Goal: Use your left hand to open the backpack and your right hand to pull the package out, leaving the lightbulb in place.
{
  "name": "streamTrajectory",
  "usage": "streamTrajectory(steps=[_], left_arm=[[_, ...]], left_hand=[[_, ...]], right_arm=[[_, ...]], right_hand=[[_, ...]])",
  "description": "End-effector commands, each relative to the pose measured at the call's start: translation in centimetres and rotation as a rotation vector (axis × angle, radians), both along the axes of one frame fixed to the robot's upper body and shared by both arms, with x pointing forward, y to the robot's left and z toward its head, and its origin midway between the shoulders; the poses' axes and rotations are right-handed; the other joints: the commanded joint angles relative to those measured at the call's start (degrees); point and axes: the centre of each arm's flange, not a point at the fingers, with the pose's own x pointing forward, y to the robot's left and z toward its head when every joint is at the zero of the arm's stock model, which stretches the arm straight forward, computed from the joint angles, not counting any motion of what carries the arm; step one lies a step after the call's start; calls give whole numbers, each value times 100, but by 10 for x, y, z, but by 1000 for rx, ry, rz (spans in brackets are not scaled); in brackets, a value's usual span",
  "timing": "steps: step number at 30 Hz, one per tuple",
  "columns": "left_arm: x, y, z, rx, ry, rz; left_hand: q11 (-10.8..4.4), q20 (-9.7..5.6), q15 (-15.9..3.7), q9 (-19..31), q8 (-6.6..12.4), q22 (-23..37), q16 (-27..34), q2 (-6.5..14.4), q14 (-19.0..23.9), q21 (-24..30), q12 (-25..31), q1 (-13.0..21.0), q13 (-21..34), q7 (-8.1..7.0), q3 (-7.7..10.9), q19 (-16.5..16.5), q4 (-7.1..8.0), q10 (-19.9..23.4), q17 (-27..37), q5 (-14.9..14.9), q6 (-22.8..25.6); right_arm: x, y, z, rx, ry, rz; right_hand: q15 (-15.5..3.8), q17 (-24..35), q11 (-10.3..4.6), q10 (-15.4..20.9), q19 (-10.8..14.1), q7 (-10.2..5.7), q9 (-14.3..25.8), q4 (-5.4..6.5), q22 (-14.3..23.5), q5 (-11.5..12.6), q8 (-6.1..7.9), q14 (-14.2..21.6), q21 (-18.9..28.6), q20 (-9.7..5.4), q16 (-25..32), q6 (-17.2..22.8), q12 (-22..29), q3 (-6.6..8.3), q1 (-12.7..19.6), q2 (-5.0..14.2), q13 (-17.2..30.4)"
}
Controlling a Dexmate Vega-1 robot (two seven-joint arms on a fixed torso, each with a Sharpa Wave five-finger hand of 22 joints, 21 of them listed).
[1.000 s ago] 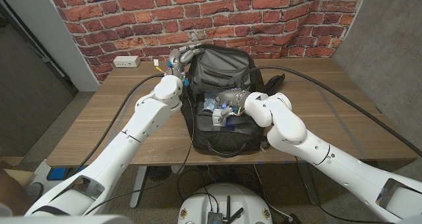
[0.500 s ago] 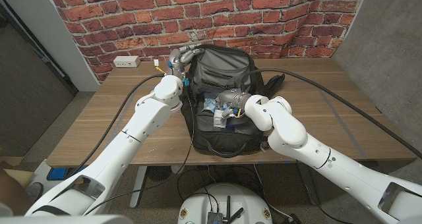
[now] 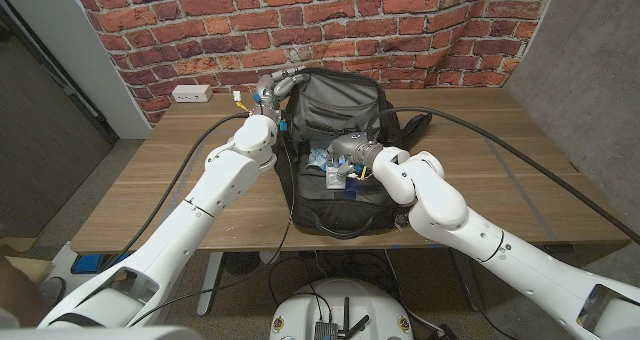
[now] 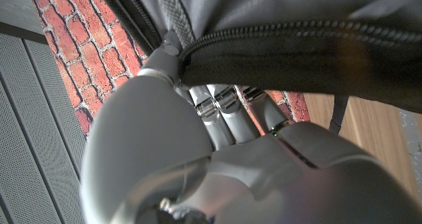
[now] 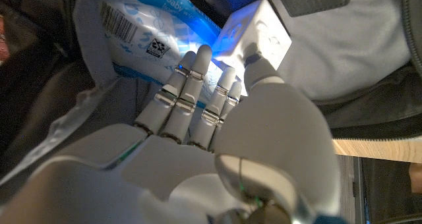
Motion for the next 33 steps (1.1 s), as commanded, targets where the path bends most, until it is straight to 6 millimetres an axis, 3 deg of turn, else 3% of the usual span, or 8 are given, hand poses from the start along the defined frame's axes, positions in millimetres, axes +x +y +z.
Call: streamTrajectory(steps=[1,26,31,33], left_arm=[[-2,0,-1,-3,-3,4],[-3,0,-1,-2,-2,5],[-2,0,0,1,-2,4],[-2,-1,0,2,-3,3]], left_hand=[[-3,-541,8,12,20,-7,24,57,43,-20,29,-1,61,36,58,14,19,51,26,54,18],[-20,-542,11,13,21,-7,25,59,45,-28,31,0,62,38,57,13,20,49,27,55,13],[-18,-540,9,13,22,-6,25,61,45,-29,31,-1,62,39,57,14,21,46,28,55,15],[-10,-539,9,13,21,-6,25,60,43,-29,27,-2,62,42,57,15,21,36,28,55,12]], right_arm=[[-7,-4,5,46,-28,27],[-23,-10,6,78,-48,38],[-26,-11,6,75,-36,39],[-27,-11,7,64,-21,35]], right_hand=[[-915,41,-45,74,66,13,23,2,32,27,39,95,56,-617,21,77,63,14,25,-34,52],[-909,161,-57,244,106,-31,21,24,65,56,133,333,191,-652,-62,291,266,13,114,26,274],[-892,181,-37,203,82,-9,19,25,72,58,107,323,215,-638,-123,223,276,-5,116,-5,326],[-867,165,2,9,-13,14,17,53,73,48,73,182,217,-599,-280,145,217,-52,38,-86,369]])
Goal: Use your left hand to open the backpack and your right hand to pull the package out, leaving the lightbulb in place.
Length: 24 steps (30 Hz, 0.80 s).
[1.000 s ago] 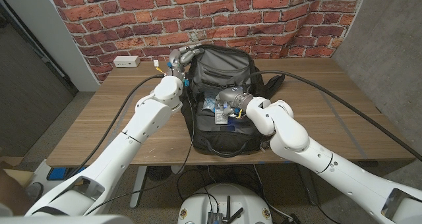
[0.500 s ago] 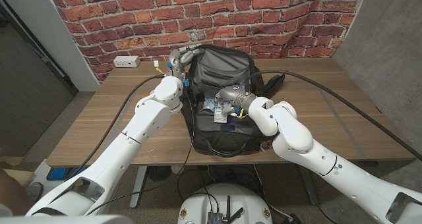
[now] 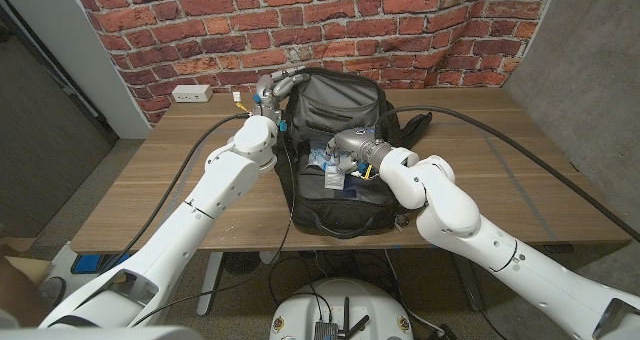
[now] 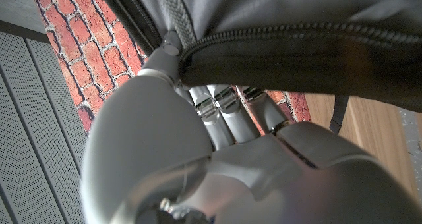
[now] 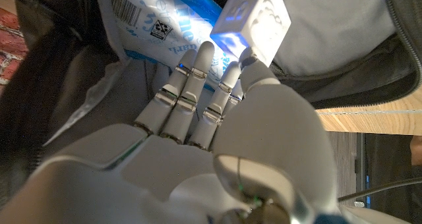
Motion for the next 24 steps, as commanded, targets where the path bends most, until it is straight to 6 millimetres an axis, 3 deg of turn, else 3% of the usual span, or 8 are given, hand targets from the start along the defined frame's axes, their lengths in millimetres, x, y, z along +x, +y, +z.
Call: streamTrajectory(steps=[1,3,11,14,20,24], left_arm=[[0,0,1,7,3,1],[0,-1,1,4,-1,-3],[0,-1,1,4,4,1],[0,-1,0,2,3,-2],[1,-2,-1,1,7,-1],[2,-2,-1,-1,7,-2]], left_hand=[[-6,-540,8,10,41,-6,46,59,43,-30,30,-2,62,45,57,15,21,61,29,40,15],[-8,-540,8,10,41,-6,46,60,43,-30,31,-2,62,45,57,15,22,62,29,40,15],[-7,-540,8,10,43,-7,47,60,44,-32,33,-4,62,38,56,14,22,69,29,40,19],[-7,-540,9,10,45,-7,45,59,40,-33,30,-5,62,39,55,14,22,62,28,40,22],[-4,-540,9,10,45,-7,44,61,39,-35,32,-7,62,48,56,15,24,65,28,40,24],[-18,-540,8,10,48,-7,44,59,38,-36,32,-7,62,42,55,15,22,66,28,40,31]], right_arm=[[-8,-3,3,-8,29,-1],[-9,-2,4,-12,32,-1],[-11,0,8,-31,63,-16],[-10,1,9,-38,81,-22],[-7,2,11,-53,115,-37],[-6,3,13,-65,130,-42]], right_hand=[[-774,-13,81,-296,-143,54,19,60,17,18,-62,-220,18,-539,-276,-143,-72,-76,-97,-140,71],[-762,-29,207,-573,-254,77,16,99,-3,3,-103,-377,3,-486,-437,-229,-240,-128,-223,-205,7],[-681,-117,348,-1103,-490,252,7,179,-69,-35,-320,-969,-54,-309,-905,-742,-633,-286,-627,-420,-154],[-652,-161,403,-1452,-562,333,-8,214,-95,-48,-421,-1273,-79,-239,-1110,-973,-891,-351,-831,-489,-241],[-493,-242,528,-1992,-760,482,-36,216,-127,-55,-622,-1778,-171,-76,-1362,-1434,-1303,-465,-1044,-571,-361],[-401,-267,612,-2158,-837,562,-48,198,-139,-56,-726,-2027,-217,-26,-1462,-1663,-1443,-514,-1092,-601,-408]])
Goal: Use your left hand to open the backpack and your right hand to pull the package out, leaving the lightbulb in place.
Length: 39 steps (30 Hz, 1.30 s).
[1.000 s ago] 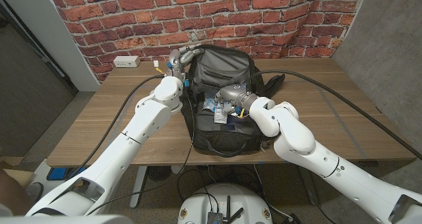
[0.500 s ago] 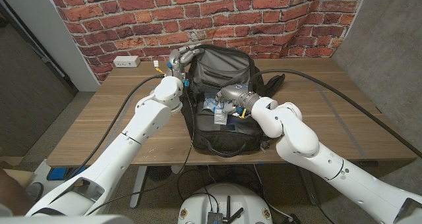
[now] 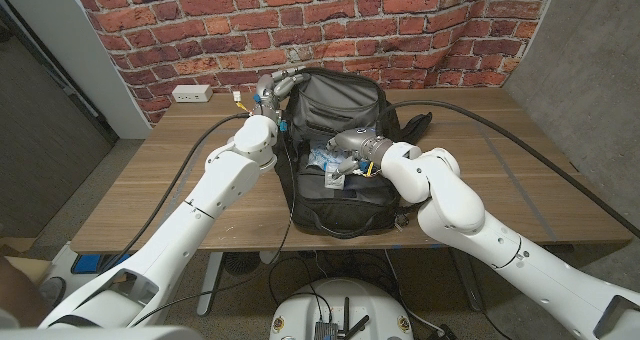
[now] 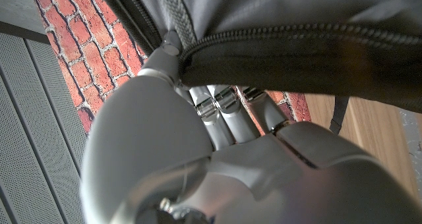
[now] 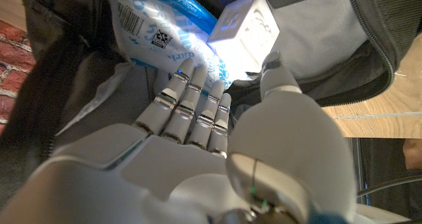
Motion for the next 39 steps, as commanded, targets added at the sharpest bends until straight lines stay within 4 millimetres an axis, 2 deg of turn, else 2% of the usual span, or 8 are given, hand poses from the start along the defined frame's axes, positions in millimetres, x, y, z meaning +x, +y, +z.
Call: streamTrajectory(steps=[1,10,17,24,31,34,39], left_arm=[[1,-1,-2,-4,7,2],[3,0,-1,-7,6,3],[4,0,0,-5,6,3],[4,0,2,-4,7,7],[4,0,2,-3,8,10],[4,0,2,-4,7,7],[4,-1,1,-5,8,2]], left_hand=[[-40,-540,7,13,50,-7,32,56,37,-36,41,-7,62,29,54,15,21,52,28,56,17],[-31,-540,7,13,49,-7,31,59,34,-37,42,-3,62,27,56,17,20,53,29,57,13],[-18,-539,7,13,47,-6,36,62,43,-39,40,-1,62,27,57,17,21,49,31,57,6],[-30,-539,7,14,46,-6,35,59,40,-40,41,2,62,28,56,17,18,51,31,57,2],[-37,-539,7,14,46,-6,35,66,40,-41,35,0,62,26,57,18,22,36,31,57,1],[-28,-539,7,14,47,-6,35,64,39,-42,36,0,62,29,57,18,21,38,31,57,2],[-25,-539,7,14,46,-6,36,65,41,-43,33,0,62,28,57,18,21,30,31,57,0]], right_arm=[[2,3,5,-31,58,-18],[9,5,8,-57,116,-29],[17,7,9,-74,164,-47],[23,9,9,-90,166,-57],[27,11,9,-98,155,-67],[28,12,8,-102,150,-70],[29,13,7,-111,143,-78]], right_hand=[[-593,-23,80,-186,-105,77,-7,-15,5,-6,-96,-273,-46,-103,-107,-219,-143,-65,-105,-14,-38],[-136,-209,227,-663,-353,190,-39,-66,-26,23,-405,-993,-224,104,-499,-829,-479,-177,-202,-139,-159],[52,-353,341,-959,-429,265,-62,-60,-37,39,-565,-1249,-315,154,-697,-1147,-634,-203,-245,-131,-254],[42,-385,374,-975,-449,303,-66,-48,-38,41,-587,-1263,-338,162,-723,-1207,-643,-210,-273,-116,-281],[-101,-432,354,-828,-366,326,-71,-23,-35,44,-538,-1056,-334,106,-669,-1091,-589,-215,-327,-56,-327],[-149,-446,322,-755,-284,332,-71,-21,-31,45,-510,-943,-315,61,-631,-1014,-565,-212,-336,-24,-345],[-341,-470,205,-515,-128,299,-64,-56,-21,45,-406,-665,-282,-17,-528,-708,-491,-183,-284,61,-390]])
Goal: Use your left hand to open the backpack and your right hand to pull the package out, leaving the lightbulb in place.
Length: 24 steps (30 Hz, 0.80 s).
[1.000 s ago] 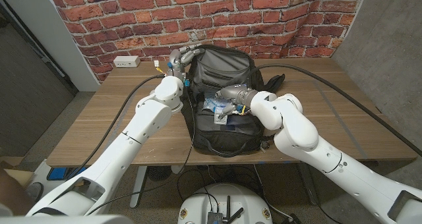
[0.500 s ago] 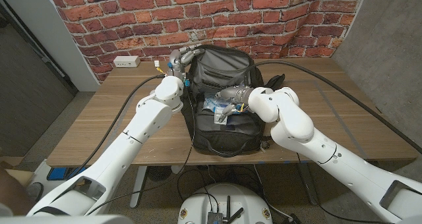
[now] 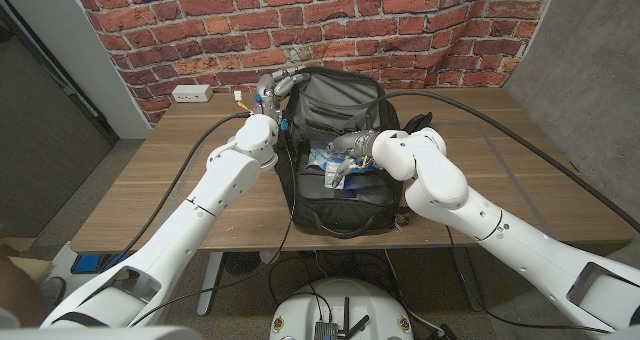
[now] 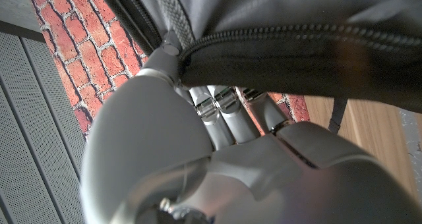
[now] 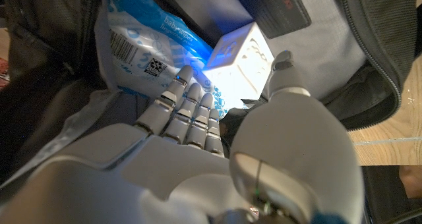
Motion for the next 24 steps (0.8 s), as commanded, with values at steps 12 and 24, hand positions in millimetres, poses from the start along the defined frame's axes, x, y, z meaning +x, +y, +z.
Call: streamTrajectory(steps=[12,24], left_arm=[[-2,1,-4,-1,6,-3],[-6,3,-6,-4,3,1]], left_hand=[[-16,-539,6,12,27,-6,42,58,44,-1,57,-1,62,37,54,20,19,70,30,44,19],[-17,-539,6,12,26,-6,46,60,52,-2,47,-3,61,44,53,20,21,46,32,44,16]], right_arm=[[6,10,-4,-46,-38,-26],[4,11,-9,-61,-44,-33]], right_hand=[[-735,78,-288,905,486,-285,38,-143,53,-1,360,753,167,-244,397,971,224,97,285,266,-104],[-943,329,-430,1648,818,-525,57,-161,113,11,626,1345,351,-407,848,1661,427,96,506,352,-75]])
